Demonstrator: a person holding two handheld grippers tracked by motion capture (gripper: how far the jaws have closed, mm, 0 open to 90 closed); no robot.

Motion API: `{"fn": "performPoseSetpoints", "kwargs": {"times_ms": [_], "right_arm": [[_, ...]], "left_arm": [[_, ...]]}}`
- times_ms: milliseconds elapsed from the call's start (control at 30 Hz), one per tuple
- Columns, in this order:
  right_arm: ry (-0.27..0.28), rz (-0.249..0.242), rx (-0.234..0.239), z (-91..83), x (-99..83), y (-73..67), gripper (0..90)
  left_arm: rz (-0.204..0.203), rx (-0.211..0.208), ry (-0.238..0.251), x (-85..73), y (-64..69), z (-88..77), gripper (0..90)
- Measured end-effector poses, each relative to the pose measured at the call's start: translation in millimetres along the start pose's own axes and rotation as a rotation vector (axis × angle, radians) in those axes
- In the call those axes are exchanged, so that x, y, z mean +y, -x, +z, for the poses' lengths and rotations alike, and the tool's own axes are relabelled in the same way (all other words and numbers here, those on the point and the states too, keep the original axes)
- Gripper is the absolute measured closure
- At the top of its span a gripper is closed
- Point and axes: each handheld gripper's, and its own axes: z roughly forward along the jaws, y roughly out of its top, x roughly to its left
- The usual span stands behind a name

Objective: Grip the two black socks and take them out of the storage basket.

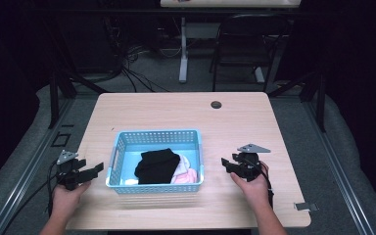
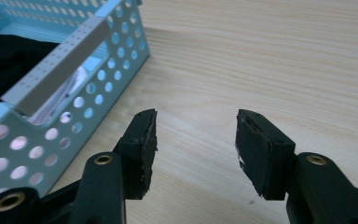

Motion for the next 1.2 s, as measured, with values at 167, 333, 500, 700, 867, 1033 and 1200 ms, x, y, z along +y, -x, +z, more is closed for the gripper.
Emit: {"fn": "performPoseSetpoints", "kwargs": {"times_ms": [167,333,500,700,867,1033,1200], "right_arm": [[-0.008,0.007,-0.021,-0.5,0.4,-0.8,49.6],[-0.021,0.001,-0.019,1.9,1.6,-2.1,53.5],[-0.032,-0.023,-0.023,2.1,0.9,-4.2,59.1],[-0.043,0.000,-0.003,2.5,1.4,-1.8,58.5],[-0.058,0.017,-0.002,1.3,0.7,-1.0,60.2],[-0.043,0.005,-0.017,-1.3,4.8,-2.4,58.1],[-0.051,-0.006,-0.015,-6.6,15.0,-7.3,56.3]], "left_arm": [[0.007,-0.003,-0.001,-1.3,0.9,-0.6,23.3],[0.015,-0.005,-0.001,-2.1,1.0,-3.1,23.6],[0.011,-0.006,0.002,-3.2,1.1,-3.9,23.6],[0.012,-0.004,-0.005,-2.0,0.7,-0.9,23.6],[0.009,-0.006,-0.005,-1.5,0.7,-0.8,23.6],[0.009,0.000,0.008,-1.7,0.9,-2.6,23.6],[0.006,0.002,0.004,-1.2,0.6,-5.2,23.6]]}}
